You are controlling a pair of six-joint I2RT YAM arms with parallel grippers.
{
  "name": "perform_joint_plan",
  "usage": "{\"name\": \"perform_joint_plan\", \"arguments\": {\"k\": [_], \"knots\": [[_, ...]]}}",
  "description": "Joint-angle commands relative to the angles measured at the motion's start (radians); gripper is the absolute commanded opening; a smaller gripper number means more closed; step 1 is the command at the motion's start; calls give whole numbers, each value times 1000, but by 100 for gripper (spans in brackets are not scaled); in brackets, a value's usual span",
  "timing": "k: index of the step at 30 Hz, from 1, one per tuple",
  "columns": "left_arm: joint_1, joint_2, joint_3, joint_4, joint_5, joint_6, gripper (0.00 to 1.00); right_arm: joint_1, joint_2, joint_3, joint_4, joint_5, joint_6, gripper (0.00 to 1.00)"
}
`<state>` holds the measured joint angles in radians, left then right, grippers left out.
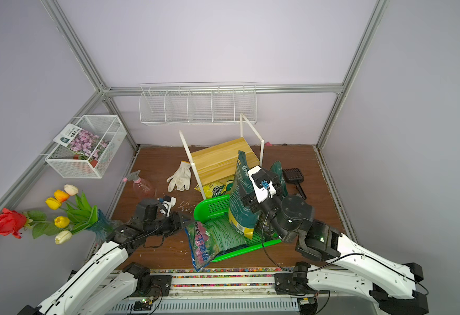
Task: Take down the fertilizer bag from the shelf
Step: Adjust the fertilizer bag in the storage box.
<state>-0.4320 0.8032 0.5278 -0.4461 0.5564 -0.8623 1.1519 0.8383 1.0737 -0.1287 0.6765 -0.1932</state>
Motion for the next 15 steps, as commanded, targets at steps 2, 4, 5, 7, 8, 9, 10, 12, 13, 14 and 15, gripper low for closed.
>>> {"name": "perform_joint_plan", "arguments": {"k": [2, 4, 5, 7, 8, 9, 10, 12, 13, 14, 15], "knots": [[-5, -9, 12, 59, 8, 2, 14, 6, -5, 2, 44, -2, -28, 81], [-5, -6, 19, 68, 11, 2, 3, 6, -1, 2, 43, -2, -28, 81], [-5, -3, 25, 76, 13, 0, 0, 6, -1, 3, 41, -2, -26, 80], [-5, 3, 42, 83, 16, -3, 0, 6, 0, 2, 42, -2, -24, 81], [-6, 6, 56, 84, 16, -2, 0, 6, 0, 2, 42, -3, -25, 81], [-6, 8, 70, 84, 14, -1, 0, 6, -1, 2, 43, -3, -23, 81], [-6, 10, 88, 82, 12, -2, 0, 6, -3, 2, 44, -2, -24, 81], [-7, 4, 124, 84, 4, -7, 0, 6, -4, -2, 44, 0, -24, 81], [-6, 1, 142, 86, -1, -8, 0, 6, -5, -4, 44, 0, -24, 81], [-6, -4, 161, 86, -7, -10, 0, 6, -6, -4, 44, 0, -23, 81], [-6, -6, 176, 87, -10, -13, 0, 6, -7, -6, 44, 0, -22, 81]]}}
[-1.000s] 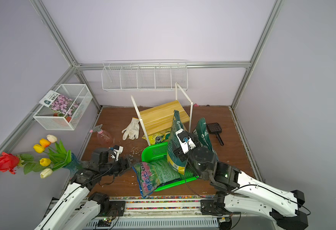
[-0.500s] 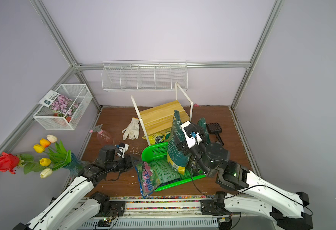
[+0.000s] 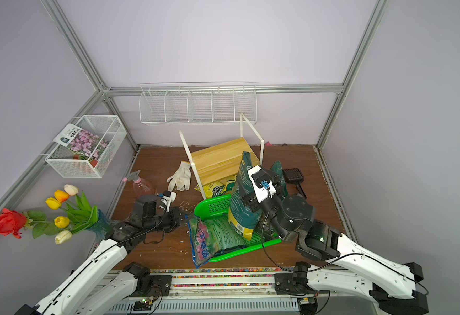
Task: Take down the fertilizer bag from the shelf
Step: Adjust the fertilizer bag in the storage box.
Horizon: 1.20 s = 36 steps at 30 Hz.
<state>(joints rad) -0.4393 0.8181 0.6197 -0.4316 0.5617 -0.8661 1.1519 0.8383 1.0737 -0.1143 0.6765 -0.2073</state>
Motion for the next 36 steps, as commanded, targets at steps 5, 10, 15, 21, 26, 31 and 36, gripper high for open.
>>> {"name": "perform_joint_plan", "arguments": {"k": [5, 10, 15, 21, 26, 31, 36], "knots": [[2, -25, 149, 90, -18, -24, 0, 6, -10, -16, 37, 0, -6, 81], [1, -13, 170, 108, -21, -34, 0, 6, -10, -19, 39, -2, -4, 81], [-1, 28, 145, 157, 9, -48, 21, 6, -11, -23, 41, -3, -4, 81], [-4, 43, 163, 115, -13, -20, 74, 6, -20, -28, 39, 1, -2, 81], [-4, 12, 220, 58, -140, 78, 81, 6, -18, -31, 35, 3, 0, 81], [-4, 7, 312, 43, -341, 244, 81, 6, -19, -33, 24, 1, 11, 81], [-4, 54, 342, 147, -367, 350, 80, 6, -34, -35, 22, 6, 15, 81]]}}
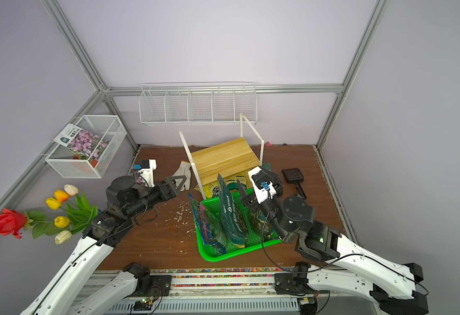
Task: Take down the fertilizer bag from the shelf
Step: Adjust the fertilizer bag in the storage box, then adjust the shelf at the center of the board.
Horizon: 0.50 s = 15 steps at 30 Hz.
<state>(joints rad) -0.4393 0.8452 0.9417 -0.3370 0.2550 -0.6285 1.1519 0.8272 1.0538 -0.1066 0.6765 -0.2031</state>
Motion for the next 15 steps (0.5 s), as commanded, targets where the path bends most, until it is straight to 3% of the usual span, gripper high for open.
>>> {"name": "perform_joint_plan", "arguments": {"k": [1, 15], "knots": [[-4, 40, 19, 76, -50, 125, 80, 6, -26, -15, 15, 7, 12, 81], [-4, 167, -58, 381, 103, 96, 71, 6, -25, -9, 13, 9, 1, 81]]}}
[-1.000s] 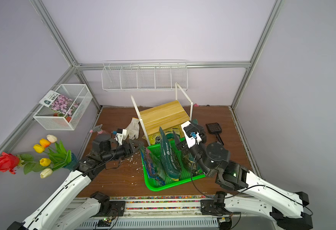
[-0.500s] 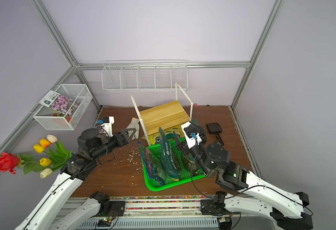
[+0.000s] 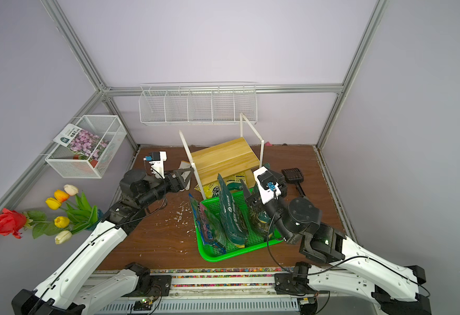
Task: Take down the fertilizer bag from the shelf
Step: Adjust the shelf at the center of the board.
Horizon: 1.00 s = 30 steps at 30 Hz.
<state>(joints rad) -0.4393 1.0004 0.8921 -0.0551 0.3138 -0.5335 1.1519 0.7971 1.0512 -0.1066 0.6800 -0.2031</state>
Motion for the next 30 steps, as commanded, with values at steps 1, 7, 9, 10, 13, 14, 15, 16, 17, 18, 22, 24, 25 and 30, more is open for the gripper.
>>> {"name": "perform_joint_plan", "arguments": {"k": [1, 7, 9, 10, 13, 14, 15, 16, 17, 18, 22, 24, 25, 30], "knots": [[-4, 20, -5, 104, 56, 1, 69, 6, 7, -7, 15, 7, 0, 81], [-4, 73, 1, 134, 65, 4, 61, 6, 17, -13, 32, 7, -5, 81], [-4, 92, 1, 149, 75, 2, 57, 6, 19, -14, 36, 7, -6, 81], [-4, 104, 1, 161, 83, -5, 54, 6, 22, -14, 37, 7, -9, 81], [-5, 129, -4, 191, 99, -25, 38, 6, 26, -17, 39, 10, -12, 81], [-5, 136, -7, 203, 102, -32, 30, 6, 27, -19, 40, 12, -12, 81], [-4, 142, -8, 211, 102, -36, 23, 6, 27, -20, 41, 12, -12, 81], [-4, 144, -10, 215, 100, -35, 17, 6, 29, -22, 44, 12, -12, 81], [-4, 147, -11, 215, 95, -36, 10, 6, 29, -23, 44, 13, -12, 81], [-5, 147, -13, 215, 86, -35, 4, 6, 30, -24, 44, 15, -12, 81], [-4, 139, -18, 209, 39, -15, 0, 6, 31, -27, 48, 17, -13, 81], [-4, 136, -15, 187, -10, 8, 0, 6, 33, -33, 54, 18, -15, 81], [-5, 135, -15, 174, -38, 19, 0, 6, 34, -35, 56, 18, -13, 81], [-3, 109, -37, 143, -180, 121, 0, 6, 31, -38, 54, 18, -15, 81]]}}
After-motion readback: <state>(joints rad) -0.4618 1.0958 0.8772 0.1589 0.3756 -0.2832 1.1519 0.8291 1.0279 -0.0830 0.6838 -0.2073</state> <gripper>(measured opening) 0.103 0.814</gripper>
